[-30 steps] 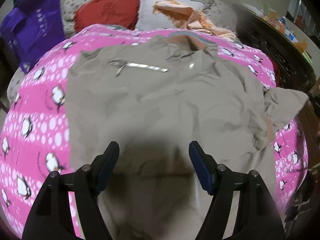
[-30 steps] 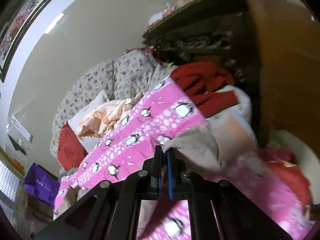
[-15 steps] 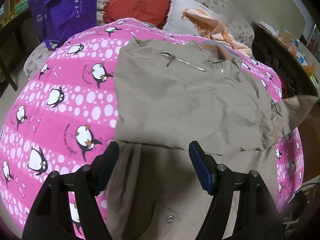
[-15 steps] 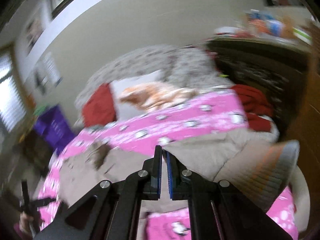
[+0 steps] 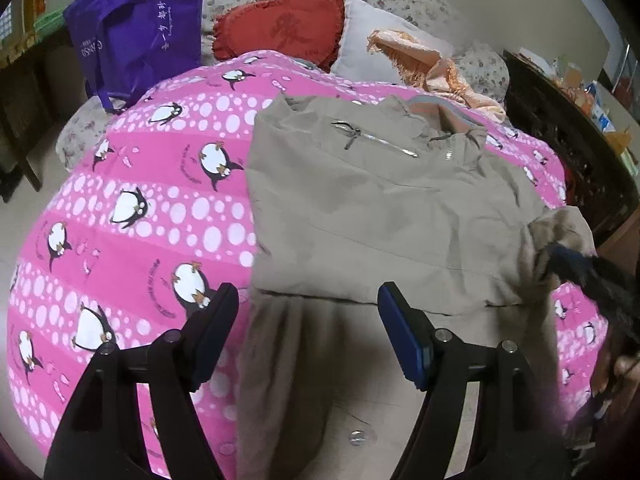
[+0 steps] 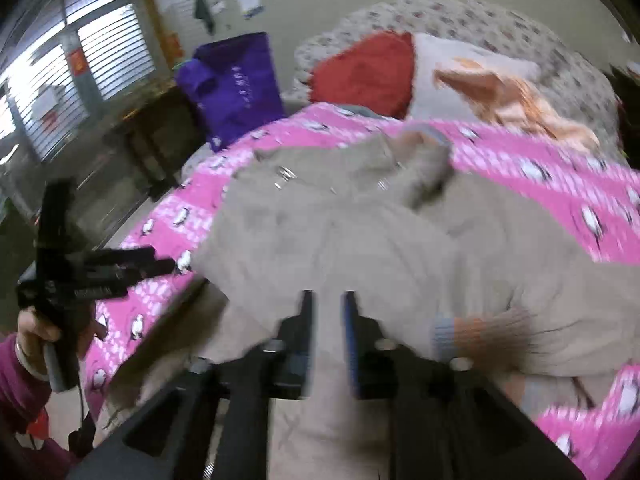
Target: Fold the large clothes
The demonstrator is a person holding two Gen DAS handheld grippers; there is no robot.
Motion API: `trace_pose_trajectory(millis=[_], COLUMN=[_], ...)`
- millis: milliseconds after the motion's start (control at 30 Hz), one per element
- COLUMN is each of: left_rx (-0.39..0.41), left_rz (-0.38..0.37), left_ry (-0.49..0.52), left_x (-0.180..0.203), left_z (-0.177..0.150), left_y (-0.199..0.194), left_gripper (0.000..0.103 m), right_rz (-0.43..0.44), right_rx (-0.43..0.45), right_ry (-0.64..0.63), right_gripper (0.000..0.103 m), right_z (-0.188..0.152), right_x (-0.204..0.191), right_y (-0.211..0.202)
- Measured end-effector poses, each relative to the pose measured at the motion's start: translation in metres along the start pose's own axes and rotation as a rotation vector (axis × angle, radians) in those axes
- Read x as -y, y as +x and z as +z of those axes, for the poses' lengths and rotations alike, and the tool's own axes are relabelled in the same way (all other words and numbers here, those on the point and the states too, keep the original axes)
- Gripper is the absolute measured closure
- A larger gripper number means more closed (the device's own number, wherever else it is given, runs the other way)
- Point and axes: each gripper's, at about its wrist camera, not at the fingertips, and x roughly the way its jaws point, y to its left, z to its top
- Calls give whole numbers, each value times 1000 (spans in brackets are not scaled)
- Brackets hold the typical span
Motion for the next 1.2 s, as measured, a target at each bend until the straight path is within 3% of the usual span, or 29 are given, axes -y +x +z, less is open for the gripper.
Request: trace_pose_trajectory(millis=[167, 300, 433, 500, 567, 667, 733, 767, 800, 833, 1000, 1067, 1133, 1200], left_rx=[-21, -44, -51, -42, -44, -37, -35, -38, -41, -42, -33, -39, -35, -22], left_rz=[-33, -52, -56, -46, -38, -32, -29, -27, -26, -26, -22, -29, -37, -38], left_ry=[-43, -56, -32, -9, 5, 8, 7, 7, 8, 8, -3, -25, -39, -43], left_x=[-3, 3, 13, 18, 20, 20, 19, 18, 18, 17, 11, 7, 4, 3], left_z=[-3, -5, -6, -7, -7, -7, -7, -7, -7, -7, -7, -5, -5, -3], left_y=[11, 20, 20, 17, 15, 11, 11, 12, 12, 12, 12, 13, 12, 9], left_gripper=[31, 31, 31, 31, 31, 31, 31, 31, 31, 31, 31, 31, 31, 31], right_rz=[-15, -48, 31, 82, 79, 91, 147, 174, 175, 165, 84, 97, 165, 149], right_rx=[-13, 35, 147, 176, 195, 259, 309, 322, 322, 318, 297, 257, 162, 37], right_ry=[66, 256, 521, 573, 595, 711, 804, 817, 799, 773, 545, 485, 382, 232], right_gripper=[54, 41, 40, 40, 40, 40, 40, 51, 82, 98, 100, 100, 100, 100], right_z=[-41, -69, -75, -71, -64, -57, -57, -56, -54, -51, -38, -34, -20, -1], right_x=[30, 81, 130, 140, 141, 153, 162, 164, 165, 164, 159, 158, 149, 126], right_y=[-33, -67, -81, -74, -64, -54, -47, -44, -43, -44, -93, -112, -131, -141])
